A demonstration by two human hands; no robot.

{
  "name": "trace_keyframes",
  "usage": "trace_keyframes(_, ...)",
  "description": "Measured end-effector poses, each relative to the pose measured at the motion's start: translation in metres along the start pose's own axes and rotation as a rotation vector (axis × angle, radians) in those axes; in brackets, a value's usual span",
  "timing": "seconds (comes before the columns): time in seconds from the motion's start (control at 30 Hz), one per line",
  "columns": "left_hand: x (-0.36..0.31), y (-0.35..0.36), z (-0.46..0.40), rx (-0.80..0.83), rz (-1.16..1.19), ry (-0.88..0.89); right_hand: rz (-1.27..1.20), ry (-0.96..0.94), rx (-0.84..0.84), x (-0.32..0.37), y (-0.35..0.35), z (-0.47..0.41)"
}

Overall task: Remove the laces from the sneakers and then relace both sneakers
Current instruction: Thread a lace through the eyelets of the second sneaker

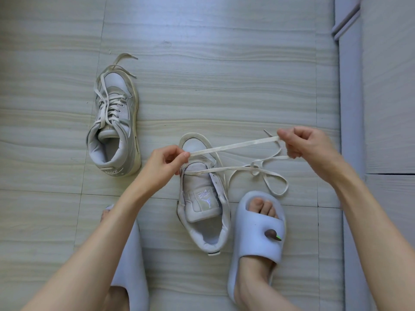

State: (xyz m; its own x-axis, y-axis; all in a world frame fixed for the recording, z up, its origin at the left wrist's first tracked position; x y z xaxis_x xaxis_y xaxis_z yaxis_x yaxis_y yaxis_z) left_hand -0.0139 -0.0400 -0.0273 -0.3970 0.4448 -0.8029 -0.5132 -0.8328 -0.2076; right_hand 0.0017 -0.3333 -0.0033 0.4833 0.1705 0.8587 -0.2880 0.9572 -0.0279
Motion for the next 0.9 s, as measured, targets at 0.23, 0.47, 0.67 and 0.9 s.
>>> trace_keyframes(0.23,0.017,-0.014,-0.002,-0.156,-0.1,-0.113,0.506,0.093,-0.333,-0.011,-0.045,0.007)
trace_keyframes(0.47,0.027,-0.02,-0.004,-0.29,0.192,-0.192,0.167,0.087,-0.542,-0.035,-0.064,0.011)
trace_keyframes(0.67,-0.011,-0.014,-0.001,-0.437,-0.228,-0.046,-0.013,0.162,-0.38,-0.04,-0.043,0.008)
trace_keyframes(0.9,-0.053,0.092,-0.018,0.15,-0.038,-0.1,0.097,-0.073,-0.261,0.006,-0.015,0.007)
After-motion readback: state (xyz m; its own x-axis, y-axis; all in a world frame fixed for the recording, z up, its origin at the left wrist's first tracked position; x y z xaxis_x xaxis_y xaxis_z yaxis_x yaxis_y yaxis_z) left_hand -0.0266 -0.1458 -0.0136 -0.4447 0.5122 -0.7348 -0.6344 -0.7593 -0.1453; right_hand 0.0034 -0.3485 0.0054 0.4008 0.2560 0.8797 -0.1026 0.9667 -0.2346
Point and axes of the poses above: each hand's wrist, its own z-axis away from the middle knuckle, its own y-axis out of the palm, x = y × z, the point moved 5 cm from there along -z, towards the middle knuckle, and after that the axes turned 13 degrees about x, right-handed, at the moved point
